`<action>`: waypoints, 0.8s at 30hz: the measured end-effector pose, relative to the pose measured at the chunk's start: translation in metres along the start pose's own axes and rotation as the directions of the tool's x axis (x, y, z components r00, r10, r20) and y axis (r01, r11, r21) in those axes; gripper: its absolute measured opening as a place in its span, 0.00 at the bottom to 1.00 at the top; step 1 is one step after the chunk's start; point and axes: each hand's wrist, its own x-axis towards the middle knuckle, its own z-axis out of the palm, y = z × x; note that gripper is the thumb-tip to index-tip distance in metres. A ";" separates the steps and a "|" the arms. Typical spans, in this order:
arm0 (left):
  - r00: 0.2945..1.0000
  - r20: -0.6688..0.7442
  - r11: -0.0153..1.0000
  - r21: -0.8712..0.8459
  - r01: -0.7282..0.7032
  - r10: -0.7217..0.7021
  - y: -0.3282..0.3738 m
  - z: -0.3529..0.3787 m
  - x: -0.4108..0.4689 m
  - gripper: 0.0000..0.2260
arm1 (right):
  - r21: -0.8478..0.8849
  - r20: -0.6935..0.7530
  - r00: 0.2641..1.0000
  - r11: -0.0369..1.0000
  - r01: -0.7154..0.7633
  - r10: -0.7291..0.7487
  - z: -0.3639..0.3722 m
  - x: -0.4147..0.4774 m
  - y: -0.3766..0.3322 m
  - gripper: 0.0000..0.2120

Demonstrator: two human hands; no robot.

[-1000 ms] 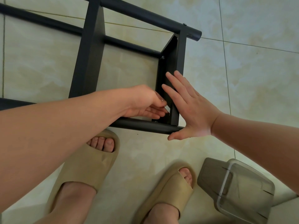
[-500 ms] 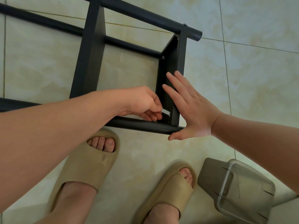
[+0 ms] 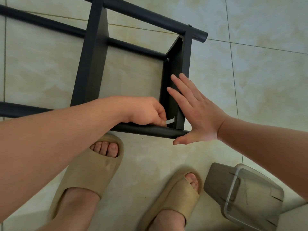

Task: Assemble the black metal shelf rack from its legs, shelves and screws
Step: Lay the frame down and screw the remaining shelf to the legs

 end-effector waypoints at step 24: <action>0.984 -0.155 0.828 -0.560 -0.020 -0.082 0.004 0.005 0.015 0.05 | -0.027 -0.011 1.000 1.000 -0.002 0.002 -0.001 0.001 0.000 0.63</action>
